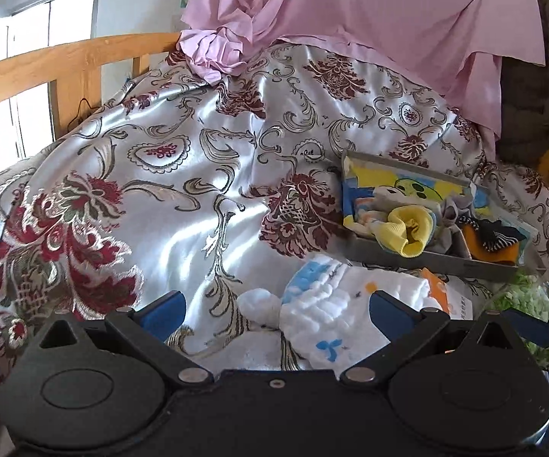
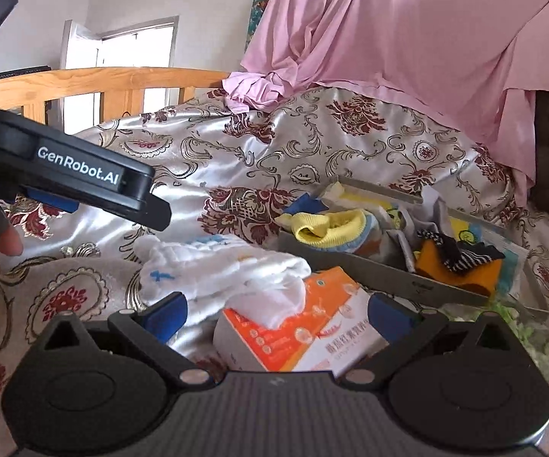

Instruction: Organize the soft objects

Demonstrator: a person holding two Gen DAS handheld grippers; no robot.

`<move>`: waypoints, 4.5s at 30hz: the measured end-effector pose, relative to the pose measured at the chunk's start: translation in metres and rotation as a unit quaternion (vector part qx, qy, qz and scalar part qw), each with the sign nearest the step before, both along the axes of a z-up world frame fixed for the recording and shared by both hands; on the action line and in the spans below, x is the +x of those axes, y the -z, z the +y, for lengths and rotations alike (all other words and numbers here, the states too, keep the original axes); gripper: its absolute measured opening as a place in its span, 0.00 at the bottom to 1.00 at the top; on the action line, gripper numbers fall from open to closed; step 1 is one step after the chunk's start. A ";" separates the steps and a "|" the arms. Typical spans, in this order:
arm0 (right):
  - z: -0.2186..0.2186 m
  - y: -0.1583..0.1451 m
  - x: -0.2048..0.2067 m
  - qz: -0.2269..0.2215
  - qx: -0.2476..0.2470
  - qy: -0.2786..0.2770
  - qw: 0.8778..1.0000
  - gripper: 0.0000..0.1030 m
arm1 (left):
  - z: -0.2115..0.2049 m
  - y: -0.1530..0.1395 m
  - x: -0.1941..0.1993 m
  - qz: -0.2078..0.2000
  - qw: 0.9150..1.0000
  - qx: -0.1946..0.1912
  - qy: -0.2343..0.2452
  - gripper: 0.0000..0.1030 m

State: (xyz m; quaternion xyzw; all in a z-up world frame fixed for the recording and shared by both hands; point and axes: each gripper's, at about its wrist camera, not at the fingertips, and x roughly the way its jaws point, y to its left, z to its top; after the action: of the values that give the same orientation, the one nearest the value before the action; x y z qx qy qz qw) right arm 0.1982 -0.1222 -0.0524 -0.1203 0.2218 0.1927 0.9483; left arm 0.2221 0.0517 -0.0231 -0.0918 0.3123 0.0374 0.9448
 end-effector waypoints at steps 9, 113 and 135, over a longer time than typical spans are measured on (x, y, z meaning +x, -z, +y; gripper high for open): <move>0.009 0.006 0.016 0.011 -0.008 -0.010 1.000 1.00 | 0.008 0.011 0.030 -0.003 0.999 0.009 0.039 0.99; -0.066 0.002 0.006 0.097 0.155 0.105 0.977 0.55 | -0.003 0.020 0.000 0.124 0.991 -0.046 0.027 0.55; -0.073 0.003 0.024 0.118 0.226 0.109 0.961 0.89 | -0.040 0.034 0.002 0.131 0.984 0.026 0.114 0.73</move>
State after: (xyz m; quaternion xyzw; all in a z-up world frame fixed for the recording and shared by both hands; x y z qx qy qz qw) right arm 0.2223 -0.1948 -0.0559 0.1455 0.2951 0.1458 0.9330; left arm 0.2238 0.0121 -0.0568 -0.0257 0.4410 -0.0505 0.8957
